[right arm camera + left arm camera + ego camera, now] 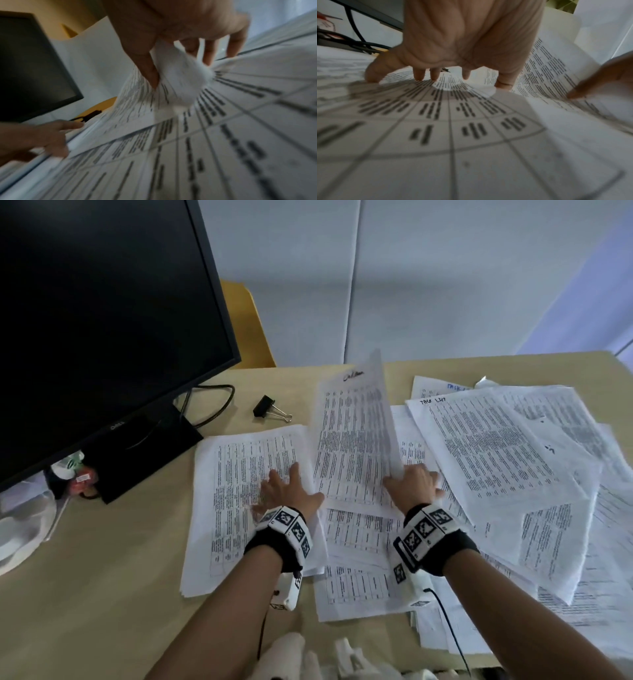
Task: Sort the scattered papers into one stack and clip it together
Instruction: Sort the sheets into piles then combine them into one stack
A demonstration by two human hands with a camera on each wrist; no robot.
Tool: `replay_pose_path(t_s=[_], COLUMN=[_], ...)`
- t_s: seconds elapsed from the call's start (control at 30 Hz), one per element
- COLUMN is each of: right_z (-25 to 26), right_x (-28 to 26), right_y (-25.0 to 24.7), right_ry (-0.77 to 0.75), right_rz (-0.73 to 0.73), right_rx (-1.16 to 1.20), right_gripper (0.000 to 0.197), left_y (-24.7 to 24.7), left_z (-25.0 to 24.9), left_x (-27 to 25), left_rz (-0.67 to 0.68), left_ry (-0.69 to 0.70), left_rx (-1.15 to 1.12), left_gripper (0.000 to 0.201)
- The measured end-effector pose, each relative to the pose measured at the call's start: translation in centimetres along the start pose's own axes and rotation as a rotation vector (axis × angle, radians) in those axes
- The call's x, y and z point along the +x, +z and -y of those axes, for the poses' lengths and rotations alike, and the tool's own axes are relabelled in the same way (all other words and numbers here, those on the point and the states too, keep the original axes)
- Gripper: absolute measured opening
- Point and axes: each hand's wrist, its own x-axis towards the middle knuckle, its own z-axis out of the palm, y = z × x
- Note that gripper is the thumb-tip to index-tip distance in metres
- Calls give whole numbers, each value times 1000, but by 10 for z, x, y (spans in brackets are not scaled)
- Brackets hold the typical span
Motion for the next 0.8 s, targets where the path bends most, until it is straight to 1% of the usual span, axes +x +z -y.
replay_pose_path(t_s=[0.07, 0.1, 0.13, 0.17, 0.23, 0.27, 0.33, 0.4, 0.47, 0.5, 0.53, 0.57, 0.6, 0.63, 0.67, 0.73, 0.8], right_z=[-10, -15, -19, -23, -28, -26, -19, -7, 3, 5, 6, 8, 11, 13, 17, 24, 31], right_x=[1, 1, 1, 1, 0, 0, -4, -14, -29, -34, -38, -40, -41, -40, -39, -33, -26], right_y=[-7, -9, -9, -9, -6, -5, -2, 1, 7, 11, 14, 13, 9, 3, -5, -28, -57], right_ry=[125, 162, 189, 209, 199, 160, 9, -152, -355, -457, -518, -535, -506, -476, -446, -405, -398], right_rz=[-14, -31, -45, -58, -86, -88, -75, -69, -72, -69, -57, -39, -26, -47, -98, -223, -309], right_rx=[-66, -71, -65, -49, 49, 114, 162, 104, 30, 9, 3, 21, 62, 119, 173, 264, 332], right_gripper=[10, 6, 8, 14, 31, 35, 29, 22, 21, 23, 30, 41, 50, 57, 59, 56, 47], left_y=[1, 4, 8, 11, 14, 15, 13, 12, 12, 12, 13, 12, 12, 11, 10, 10, 7], left_z=[0, -1, -3, -4, -4, -4, -4, -5, -5, -5, -4, -4, -3, -1, 0, 3, 2], left_x=[1, 1, 1, 1, 1, 2, 3, 4, 4, 4, 5, 6, 6, 7, 8, 10, 13], left_rz=[11, 23, 43, 66, 98, 104, 117, 112, 78, 55, 42, 39, 44, 53, 66, 91, 87], left_ry=[67, 125, 180, 220, 245, 241, 233, 238, 268, 283, 295, 302, 310, 317, 320, 309, 319], left_rx=[22, 54, 94, 131, 178, 190, 206, 219, 257, 278, 299, 313, 319, 313, 293, 275, 245], left_gripper=[77, 76, 75, 73, 70, 71, 72, 72, 62, 56, 54, 55, 58, 61, 64, 65, 61])
